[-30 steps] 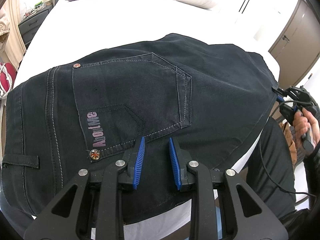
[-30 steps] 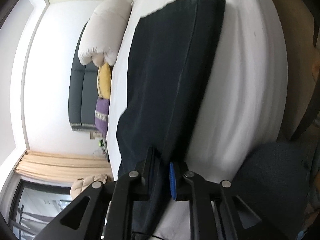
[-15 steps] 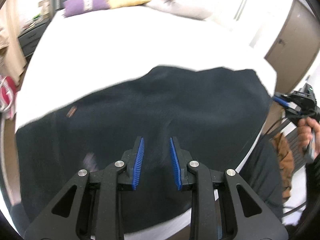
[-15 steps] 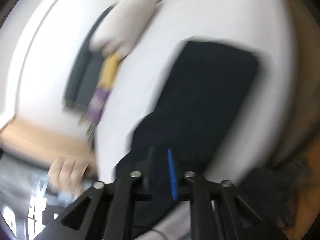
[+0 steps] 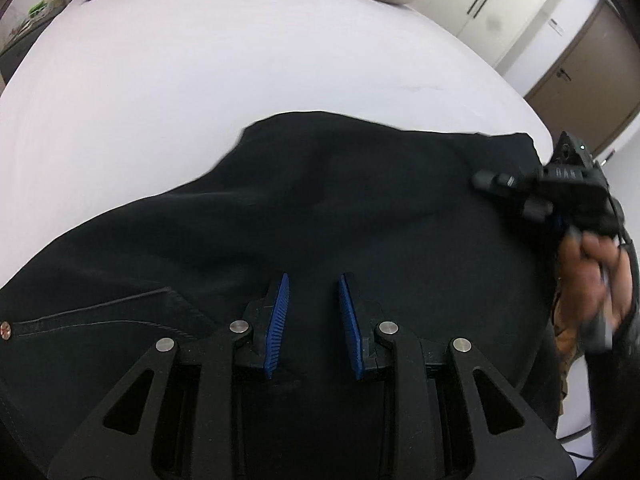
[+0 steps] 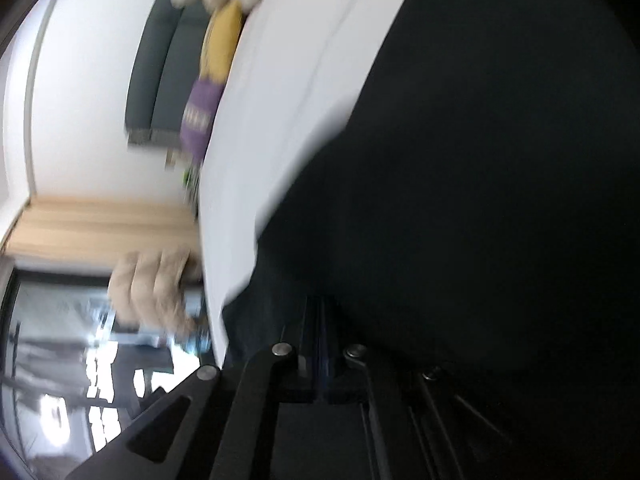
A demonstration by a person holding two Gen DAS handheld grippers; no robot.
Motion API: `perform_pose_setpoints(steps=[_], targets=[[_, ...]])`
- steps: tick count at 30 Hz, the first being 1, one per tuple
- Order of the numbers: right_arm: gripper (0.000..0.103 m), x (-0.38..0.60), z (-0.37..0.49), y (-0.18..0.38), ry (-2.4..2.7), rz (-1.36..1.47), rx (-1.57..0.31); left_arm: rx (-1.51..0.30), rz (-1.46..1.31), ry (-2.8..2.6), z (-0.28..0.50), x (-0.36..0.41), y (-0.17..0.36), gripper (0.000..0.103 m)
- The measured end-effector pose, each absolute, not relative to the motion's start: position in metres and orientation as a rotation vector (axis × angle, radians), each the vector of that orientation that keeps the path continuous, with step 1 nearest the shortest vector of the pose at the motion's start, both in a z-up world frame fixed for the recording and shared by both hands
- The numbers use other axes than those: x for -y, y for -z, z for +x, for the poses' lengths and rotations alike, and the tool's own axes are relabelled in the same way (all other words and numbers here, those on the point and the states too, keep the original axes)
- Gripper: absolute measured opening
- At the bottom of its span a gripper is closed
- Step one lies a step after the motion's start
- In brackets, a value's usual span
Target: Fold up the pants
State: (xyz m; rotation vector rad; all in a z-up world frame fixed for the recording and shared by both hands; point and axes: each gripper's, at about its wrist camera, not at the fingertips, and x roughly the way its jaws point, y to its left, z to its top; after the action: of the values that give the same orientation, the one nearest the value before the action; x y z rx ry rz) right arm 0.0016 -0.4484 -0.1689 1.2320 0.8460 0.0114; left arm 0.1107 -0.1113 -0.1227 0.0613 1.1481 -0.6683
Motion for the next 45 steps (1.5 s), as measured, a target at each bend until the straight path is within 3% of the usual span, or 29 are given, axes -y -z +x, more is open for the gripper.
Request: perform_pose_setpoints(steps=[9, 12, 13, 16, 20, 23, 25, 32, 42, 43, 45], targets=[[0.000, 0.605, -0.048, 0.163, 0.371, 1.289, -0.571, -1.110, 0.044, 0.676, 0.100, 0.104, 0.125, 0.025], [0.000, 0.617, -0.067, 0.140, 0.508, 1.267, -0.537, -1.108, 0.062, 0.656, 0.097, 0.102, 0.120, 0.025], [0.005, 0.606, -0.068, 0.124, 0.523, 1.207, -0.549, -1.103, 0.074, 0.642, 0.089, 0.106, 0.118, 0.025], [0.005, 0.540, -0.045, 0.104, 0.271, 1.160, -0.609, -1.041, 0.038, 0.701, 0.085, 0.130, 0.091, 0.025], [0.005, 0.388, 0.001, 0.128, -0.134, 1.149, -0.819, -1.040, 0.186, 0.735, 0.074, 0.163, 0.100, 0.025], [0.000, 0.313, 0.027, 0.162, -0.212, 1.128, -0.962, -1.094, 0.101, 0.701, 0.075, 0.125, 0.119, 0.025], [0.000, 0.302, 0.031, 0.169, -0.203, 1.115, -0.936, -1.090, 0.081, 0.664, 0.076, 0.097, 0.119, 0.025], [0.000, 0.383, 0.021, 0.169, -0.040, 1.173, -0.811, -1.052, -0.092, 0.628, 0.076, -0.013, 0.118, 0.025], [0.000, 0.520, -0.053, 0.161, 0.382, 1.263, -0.569, -1.007, -0.090, 0.595, 0.050, -0.043, 0.117, 0.025], [0.001, 0.527, -0.058, 0.150, 0.451, 1.225, -0.581, -1.007, -0.089, 0.587, 0.052, -0.053, 0.117, 0.025], [0.014, 0.535, -0.071, 0.127, 0.549, 1.159, -0.600, -1.002, -0.069, 0.547, 0.044, -0.053, 0.111, 0.025]])
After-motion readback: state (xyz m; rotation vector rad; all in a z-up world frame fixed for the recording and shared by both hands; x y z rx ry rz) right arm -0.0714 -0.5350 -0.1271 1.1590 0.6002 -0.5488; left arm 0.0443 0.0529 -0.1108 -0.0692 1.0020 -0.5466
